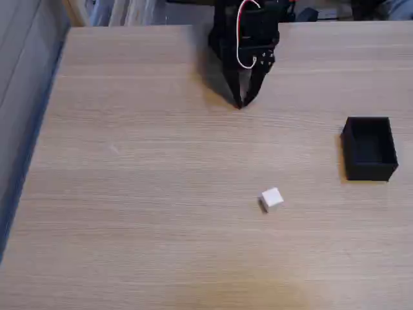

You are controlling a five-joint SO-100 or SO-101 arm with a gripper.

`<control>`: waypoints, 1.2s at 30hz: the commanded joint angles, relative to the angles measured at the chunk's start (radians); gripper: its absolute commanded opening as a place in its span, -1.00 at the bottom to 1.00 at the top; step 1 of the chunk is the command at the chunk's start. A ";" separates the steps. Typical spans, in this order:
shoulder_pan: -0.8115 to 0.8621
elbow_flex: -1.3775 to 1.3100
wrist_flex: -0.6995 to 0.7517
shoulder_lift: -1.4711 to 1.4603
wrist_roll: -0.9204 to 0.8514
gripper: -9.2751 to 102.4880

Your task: Pick a white block and place it in the black box.

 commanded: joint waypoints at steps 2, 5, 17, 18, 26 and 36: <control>0.002 0.015 0.006 0.006 -0.011 -0.83; 0.008 0.015 0.006 0.006 -0.011 -0.83; -0.002 0.015 0.006 0.006 -0.012 -0.83; -0.002 0.015 0.006 0.006 -0.012 -0.83; 0.006 0.015 0.006 0.006 -0.012 -0.83; 0.011 0.015 0.006 0.006 -0.011 -0.83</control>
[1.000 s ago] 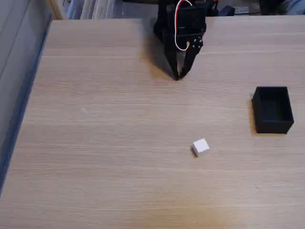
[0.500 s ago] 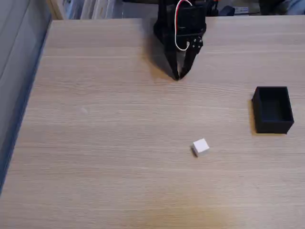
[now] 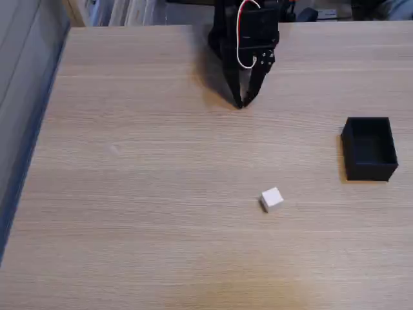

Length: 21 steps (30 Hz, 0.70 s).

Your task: Pick a white block and place it in the black box.

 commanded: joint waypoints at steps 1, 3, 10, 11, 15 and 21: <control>0.011 0.015 0.006 0.006 -0.005 -0.83; 0.011 0.015 0.006 0.006 -0.002 -0.83; 0.038 0.015 0.005 0.006 -0.017 -0.83; 0.044 0.015 0.003 0.006 -0.032 -0.83; 0.046 0.012 -0.002 0.006 -0.058 -0.83; 0.035 -0.051 0.003 -0.034 -0.114 -0.83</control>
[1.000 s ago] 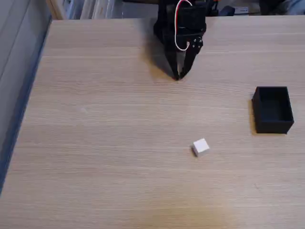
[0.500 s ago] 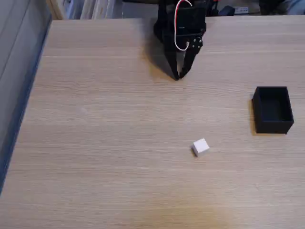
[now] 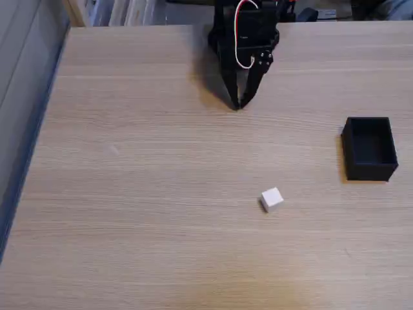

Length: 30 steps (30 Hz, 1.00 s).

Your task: Pick a white block and place it in the black box.

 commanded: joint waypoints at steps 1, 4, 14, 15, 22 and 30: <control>-0.015 -0.072 0.020 -0.052 -0.012 -0.83; -0.052 -0.156 0.034 -0.138 0.015 -0.83; -0.166 -0.494 0.048 -0.532 0.044 -0.68; -0.173 -0.522 0.041 -0.568 0.049 -0.67; -0.187 -0.647 -0.049 -0.785 0.097 -0.47; -0.140 -0.767 -0.221 -1.055 0.103 -0.39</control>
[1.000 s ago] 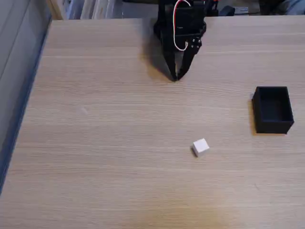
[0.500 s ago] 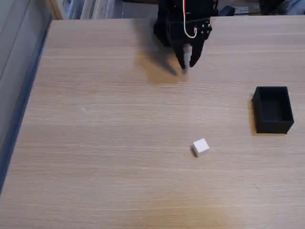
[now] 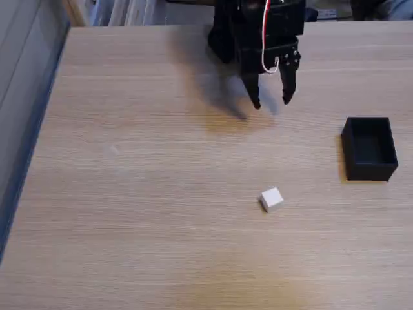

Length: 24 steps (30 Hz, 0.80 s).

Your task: Pick a white block and place it in the black box.

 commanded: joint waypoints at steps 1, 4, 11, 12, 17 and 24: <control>0.026 -0.084 -0.080 -0.115 0.002 -0.38; 0.043 -0.152 -0.133 -0.233 0.008 -0.37; 0.067 -0.291 -0.227 -0.443 -0.005 -0.35; 0.071 -0.314 -0.233 -0.469 -0.006 -0.35; 0.083 -0.413 -0.279 -0.592 -0.011 -0.34; 0.103 -0.508 -0.316 -0.712 -0.026 -0.33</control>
